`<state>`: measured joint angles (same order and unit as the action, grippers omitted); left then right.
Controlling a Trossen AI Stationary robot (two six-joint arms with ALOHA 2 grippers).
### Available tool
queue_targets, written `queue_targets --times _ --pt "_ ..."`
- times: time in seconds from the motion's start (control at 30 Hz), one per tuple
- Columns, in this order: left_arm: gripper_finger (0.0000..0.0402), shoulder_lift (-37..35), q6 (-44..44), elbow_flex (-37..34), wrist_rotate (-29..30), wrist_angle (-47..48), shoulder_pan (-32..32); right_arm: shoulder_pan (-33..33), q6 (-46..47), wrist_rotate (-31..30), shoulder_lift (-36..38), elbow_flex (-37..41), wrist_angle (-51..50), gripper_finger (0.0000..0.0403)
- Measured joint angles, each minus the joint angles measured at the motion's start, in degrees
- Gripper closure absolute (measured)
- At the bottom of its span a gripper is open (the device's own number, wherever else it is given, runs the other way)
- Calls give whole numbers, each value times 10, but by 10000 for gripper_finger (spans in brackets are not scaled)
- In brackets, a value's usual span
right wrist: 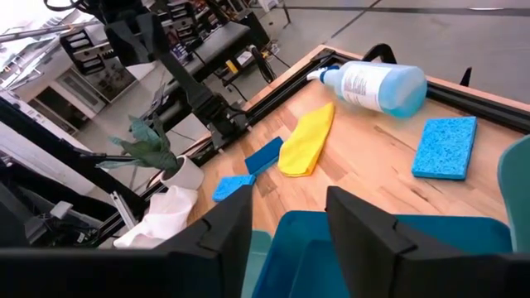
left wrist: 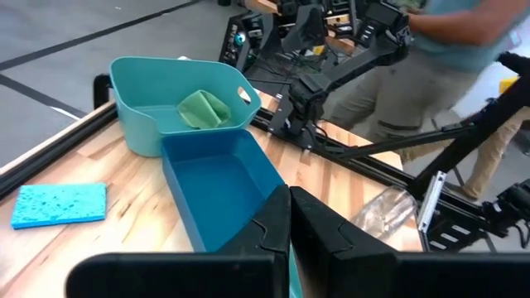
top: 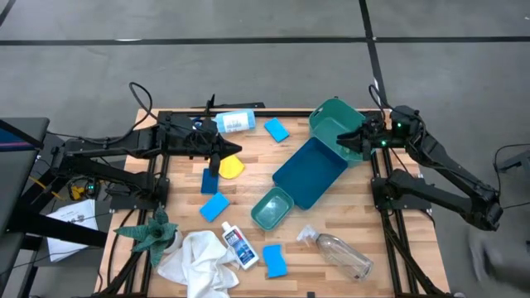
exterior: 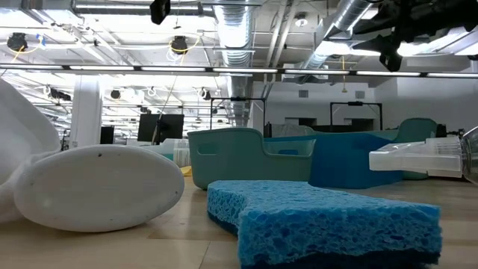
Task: Pick & Place Kitchen Items
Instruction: Put the yellow microfiber cloth into the top green bin
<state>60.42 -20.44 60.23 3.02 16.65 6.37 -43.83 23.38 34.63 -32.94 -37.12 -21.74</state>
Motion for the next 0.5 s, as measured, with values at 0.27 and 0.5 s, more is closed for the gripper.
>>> queue_targets --times 0.27,0.5 --pt "400 0 0 0 34 0 0 0 0 -1 0 0 10 262" --pt "400 0 0 0 61 14 0 0 0 -1 0 0 10 262"
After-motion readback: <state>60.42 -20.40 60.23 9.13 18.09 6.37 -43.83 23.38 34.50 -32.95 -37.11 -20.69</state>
